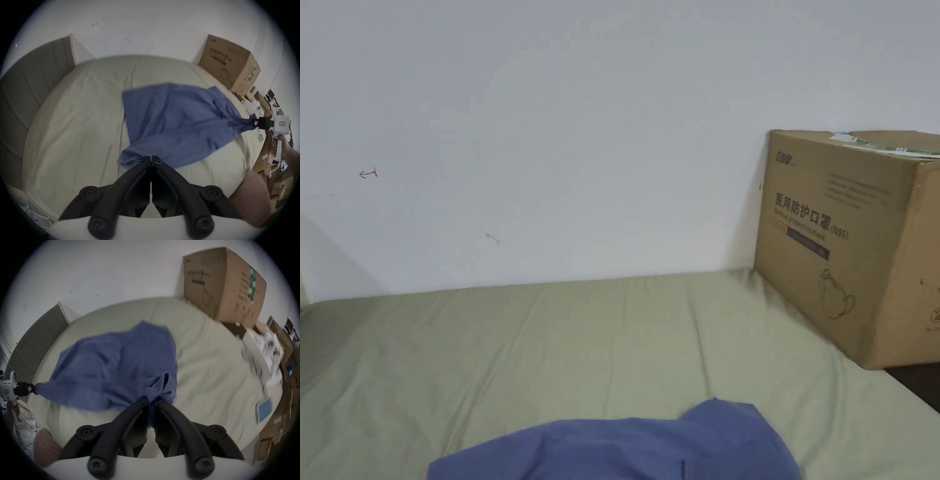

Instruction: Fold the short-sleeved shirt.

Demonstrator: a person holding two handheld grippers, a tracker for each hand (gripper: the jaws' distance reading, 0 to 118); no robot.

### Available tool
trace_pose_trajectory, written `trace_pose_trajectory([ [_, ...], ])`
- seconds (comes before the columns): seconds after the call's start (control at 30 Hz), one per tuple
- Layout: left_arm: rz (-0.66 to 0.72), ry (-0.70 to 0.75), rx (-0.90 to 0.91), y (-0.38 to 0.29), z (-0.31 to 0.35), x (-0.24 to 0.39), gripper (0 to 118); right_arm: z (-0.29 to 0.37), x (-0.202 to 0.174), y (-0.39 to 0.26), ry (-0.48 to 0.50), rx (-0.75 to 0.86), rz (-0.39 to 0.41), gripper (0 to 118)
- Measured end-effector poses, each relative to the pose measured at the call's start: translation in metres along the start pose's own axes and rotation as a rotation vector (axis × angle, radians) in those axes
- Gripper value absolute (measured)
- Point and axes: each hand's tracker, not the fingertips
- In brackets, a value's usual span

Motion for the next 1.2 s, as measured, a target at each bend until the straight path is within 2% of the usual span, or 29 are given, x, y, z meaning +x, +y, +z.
trace_pose_trajectory([
  [0.07, 0.006, 0.0, -0.006, -0.024, 0.012, -0.004, 0, 0.013, 0.01, -0.029, 0.055, -0.012, -0.077, 5],
  [0.1, 0.023, -0.002, -0.005, -0.034, 0.02, -0.006, 0, 0.023, 0.012, -0.045, 0.064, -0.022, -0.088, 5],
  [0.33, 0.095, 0.01, -0.024, -0.065, 0.049, -0.007, 0, 0.058, 0.018, -0.084, 0.032, -0.044, -0.096, 6],
  [0.47, 0.021, 0.081, -0.092, -0.062, 0.043, 0.006, 0, 0.056, 0.01, -0.082, -0.086, -0.109, -0.075, 7],
  [0.5, 0.003, 0.092, -0.091, -0.061, 0.041, 0.009, 3, 0.052, 0.008, -0.08, -0.075, -0.105, -0.082, 13],
  [0.53, -0.018, 0.117, -0.088, -0.059, 0.039, 0.012, 16, 0.048, 0.006, -0.078, -0.091, -0.108, -0.084, 28],
  [0.57, -0.032, 0.122, -0.076, -0.057, 0.039, 0.015, 41, 0.048, 0.004, -0.076, -0.108, -0.105, -0.084, 58],
  [0.6, -0.046, 0.131, -0.043, -0.056, 0.043, 0.021, 86, 0.051, 0.002, -0.074, -0.146, -0.075, -0.082, 103],
  [0.63, -0.041, 0.119, -0.012, -0.054, 0.046, 0.022, 110, 0.054, 0.003, -0.071, -0.151, -0.042, -0.082, 118],
  [0.67, -0.023, 0.087, 0.02, -0.05, 0.051, 0.023, 118, 0.062, 0.002, -0.067, -0.151, 0.005, -0.089, 118],
  [0.77, 0.037, -0.013, 0.17, -0.037, 0.074, 0.028, 118, 0.095, -0.007, -0.052, -0.1, 0.208, -0.124, 118],
  [0.87, 0.061, -0.043, 0.306, -0.018, 0.1, 0.04, 118, 0.129, -0.026, -0.033, -0.062, 0.35, -0.149, 118],
  [0.93, 0.07, -0.055, 0.432, -0.01, 0.118, 0.052, 118, 0.151, -0.038, -0.027, 0.016, 0.452, -0.16, 118],
  [0.97, 0.084, -0.064, 0.508, -0.008, 0.13, 0.059, 117, 0.164, -0.046, -0.029, 0.063, 0.56, -0.165, 118],
  [1.0, 0.08, -0.082, 0.618, -0.011, 0.143, 0.067, 105, 0.176, -0.055, -0.029, 0.097, 0.642, -0.157, 118],
  [1.03, 0.075, -0.074, 0.709, -0.016, 0.153, 0.074, 84, 0.184, -0.063, -0.029, 0.108, 0.69, -0.14, 117],
  [1.07, 0.062, -0.03, 0.796, -0.022, 0.165, 0.084, 49, 0.191, -0.074, -0.03, 0.09, 0.729, -0.104, 116],
  [1.1, 0.048, 0.017, 0.857, -0.025, 0.172, 0.093, 1, 0.196, -0.084, -0.031, 0.07, 0.763, -0.064, 104],
  [1.13, 0.036, 0.073, 0.874, -0.027, 0.176, 0.101, 0, 0.2, -0.093, -0.033, 0.057, 0.795, -0.026, 72],
  [1.17, 0.033, 0.103, 0.917, -0.032, 0.18, 0.108, 0, 0.202, -0.102, -0.036, 0.04, 0.832, 0.019, 12],
  [1.2, 0.028, 0.093, 0.91, -0.035, 0.182, 0.11, 0, 0.202, -0.109, -0.036, 0.003, 0.839, 0.063, 0],
])
